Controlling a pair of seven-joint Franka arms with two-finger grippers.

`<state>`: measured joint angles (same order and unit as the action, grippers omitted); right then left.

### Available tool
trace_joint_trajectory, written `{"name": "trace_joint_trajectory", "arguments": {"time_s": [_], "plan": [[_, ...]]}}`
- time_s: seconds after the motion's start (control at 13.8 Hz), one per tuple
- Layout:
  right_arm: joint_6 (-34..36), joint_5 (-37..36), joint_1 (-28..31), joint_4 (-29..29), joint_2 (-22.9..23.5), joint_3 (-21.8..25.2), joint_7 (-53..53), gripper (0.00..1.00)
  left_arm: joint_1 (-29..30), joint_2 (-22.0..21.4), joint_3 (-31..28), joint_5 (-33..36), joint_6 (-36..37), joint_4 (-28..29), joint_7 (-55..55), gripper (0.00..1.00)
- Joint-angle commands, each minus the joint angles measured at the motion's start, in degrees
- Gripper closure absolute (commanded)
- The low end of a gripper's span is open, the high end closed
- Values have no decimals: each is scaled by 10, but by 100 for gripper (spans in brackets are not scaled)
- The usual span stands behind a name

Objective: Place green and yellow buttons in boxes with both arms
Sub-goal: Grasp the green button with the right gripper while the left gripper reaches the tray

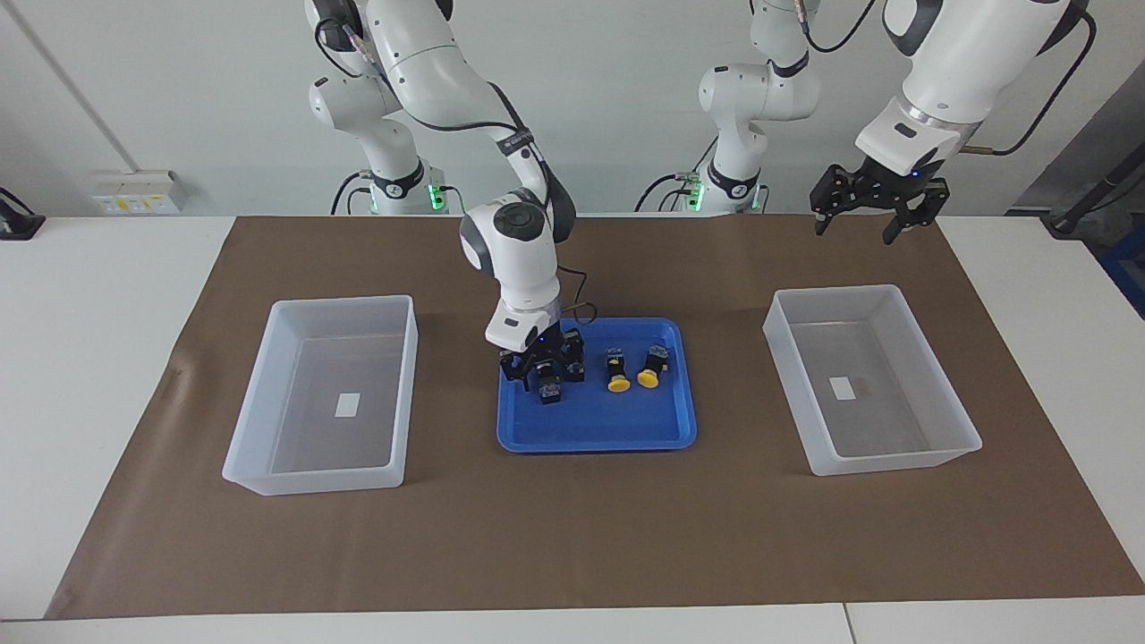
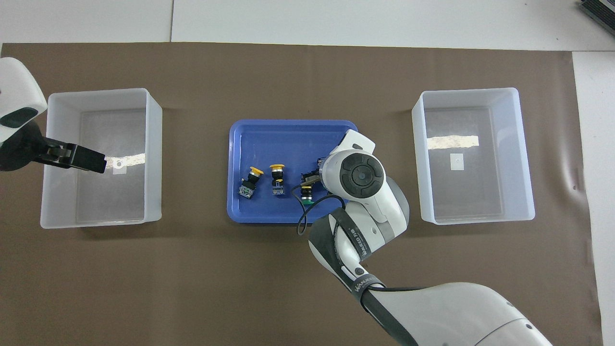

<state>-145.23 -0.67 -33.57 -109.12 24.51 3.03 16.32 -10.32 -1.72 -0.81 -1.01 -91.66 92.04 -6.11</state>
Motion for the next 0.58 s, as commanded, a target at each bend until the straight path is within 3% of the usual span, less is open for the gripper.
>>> {"name": "trace_joint_trajectory", "arguments": {"time_s": [0.0,0.07,0.51], "plan": [[-10,-3,0,-1,3,0,-5,95,-27,-51,-6,-8,-91,107,6,0],[-4,-3,0,3,-1,0,-6,100,-32,-64,-6,-8,-126,143,6,0],[168,-4,69,56,-104,2,-18,100,-99,-60,-5,-8,-311,272,32,0]]}}
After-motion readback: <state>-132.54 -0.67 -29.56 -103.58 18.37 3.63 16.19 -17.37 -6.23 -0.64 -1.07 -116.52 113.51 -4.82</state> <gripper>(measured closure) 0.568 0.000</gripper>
